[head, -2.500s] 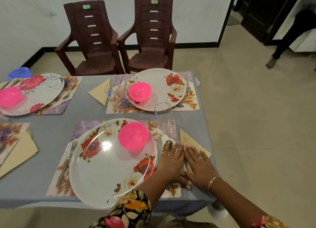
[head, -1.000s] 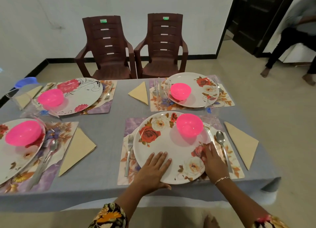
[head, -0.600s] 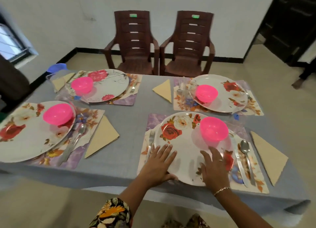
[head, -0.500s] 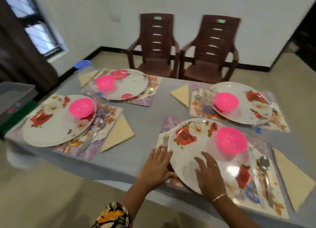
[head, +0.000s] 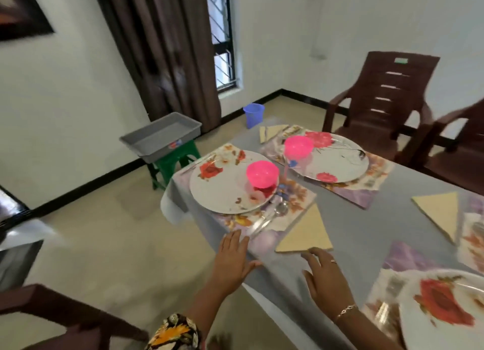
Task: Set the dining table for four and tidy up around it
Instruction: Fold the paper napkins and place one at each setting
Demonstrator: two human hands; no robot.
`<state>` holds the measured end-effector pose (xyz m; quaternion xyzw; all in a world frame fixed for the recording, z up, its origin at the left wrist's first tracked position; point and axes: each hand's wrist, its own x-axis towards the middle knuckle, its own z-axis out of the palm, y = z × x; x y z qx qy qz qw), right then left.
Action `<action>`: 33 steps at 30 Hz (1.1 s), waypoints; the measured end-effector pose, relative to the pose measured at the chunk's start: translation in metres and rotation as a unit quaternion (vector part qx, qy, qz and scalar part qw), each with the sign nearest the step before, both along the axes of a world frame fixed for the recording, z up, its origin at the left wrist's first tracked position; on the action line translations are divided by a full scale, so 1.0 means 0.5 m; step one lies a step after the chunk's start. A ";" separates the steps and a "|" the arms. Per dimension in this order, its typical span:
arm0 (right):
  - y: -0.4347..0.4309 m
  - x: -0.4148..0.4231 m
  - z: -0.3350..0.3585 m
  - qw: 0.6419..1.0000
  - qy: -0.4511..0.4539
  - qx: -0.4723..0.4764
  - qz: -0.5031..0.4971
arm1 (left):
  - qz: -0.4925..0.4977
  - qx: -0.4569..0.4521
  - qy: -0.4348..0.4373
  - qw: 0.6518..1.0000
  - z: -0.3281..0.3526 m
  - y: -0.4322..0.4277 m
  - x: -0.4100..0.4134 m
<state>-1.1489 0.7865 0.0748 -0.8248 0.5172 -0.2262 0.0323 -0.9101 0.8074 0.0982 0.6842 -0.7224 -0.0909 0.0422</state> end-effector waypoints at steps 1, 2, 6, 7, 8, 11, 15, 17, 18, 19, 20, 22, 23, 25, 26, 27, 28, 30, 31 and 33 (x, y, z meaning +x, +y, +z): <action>-0.017 0.036 -0.004 1.000 0.004 -0.004 0.010 | 0.003 -0.004 -0.004 1.000 -0.007 -0.013 0.038; -0.034 0.074 -0.010 1.000 0.006 -0.006 0.021 | 0.003 -0.008 -0.004 1.000 -0.014 -0.028 0.076; -0.096 0.231 -0.014 0.998 0.020 0.002 0.055 | 0.012 0.015 0.009 1.000 -0.034 -0.092 0.239; -0.112 0.268 -0.011 0.998 0.028 0.004 0.062 | 0.019 0.020 0.011 1.000 -0.038 -0.107 0.275; -0.128 0.302 -0.009 0.997 0.037 0.000 0.066 | 0.027 0.022 0.005 0.999 -0.039 -0.120 0.308; -0.165 0.384 -0.003 0.997 0.049 0.006 0.059 | 0.017 0.031 0.028 0.999 -0.024 -0.161 0.376; -0.190 0.435 -0.012 0.989 0.139 -0.007 0.038 | -0.051 0.014 -0.010 0.999 -0.028 -0.228 0.410; -0.204 0.445 -0.018 0.980 0.187 -0.043 0.054 | -0.091 0.005 -0.032 0.995 -0.024 -0.261 0.411; -0.211 0.446 -0.015 0.974 0.209 -0.057 0.063 | -0.105 -0.003 -0.040 0.994 -0.027 -0.275 0.410; -0.218 0.445 -0.011 0.969 0.228 -0.065 0.070 | -0.113 -0.014 -0.048 0.992 -0.034 -0.287 0.410; -0.224 0.444 -0.004 0.965 0.244 -0.064 0.072 | -0.115 -0.021 -0.052 0.992 -0.037 -0.297 0.409; -0.236 0.447 0.014 0.958 0.277 -0.042 0.064 | -0.116 -0.020 -0.059 0.991 -0.041 -0.304 0.408; -0.244 0.448 0.020 0.952 0.298 -0.026 0.063 | -0.118 -0.031 -0.058 0.991 -0.048 -0.307 0.409; -0.254 0.452 0.025 0.940 0.334 0.011 0.060 | -0.126 -0.042 -0.064 0.989 -0.057 -0.316 0.411; -0.257 0.453 0.025 0.938 0.340 0.016 0.058 | -0.131 -0.052 -0.062 0.988 -0.056 -0.320 0.411; -0.261 0.452 0.021 0.940 0.337 0.017 0.060 | -0.127 -0.043 -0.052 0.990 -0.056 -0.325 0.412; -0.263 0.453 0.017 0.940 0.334 0.028 0.060 | -0.127 -0.039 -0.051 0.990 -0.057 -0.328 0.411; -0.267 0.454 0.009 0.941 0.330 0.039 0.060 | -0.124 -0.026 -0.039 0.991 -0.061 -0.340 0.413; -0.268 0.455 0.008 0.941 0.329 0.040 0.063 | -0.123 -0.031 -0.038 0.991 -0.057 -0.342 0.414; -0.271 0.456 0.007 0.945 0.319 0.044 0.059 | -0.122 -0.028 -0.026 0.992 -0.054 -0.344 0.413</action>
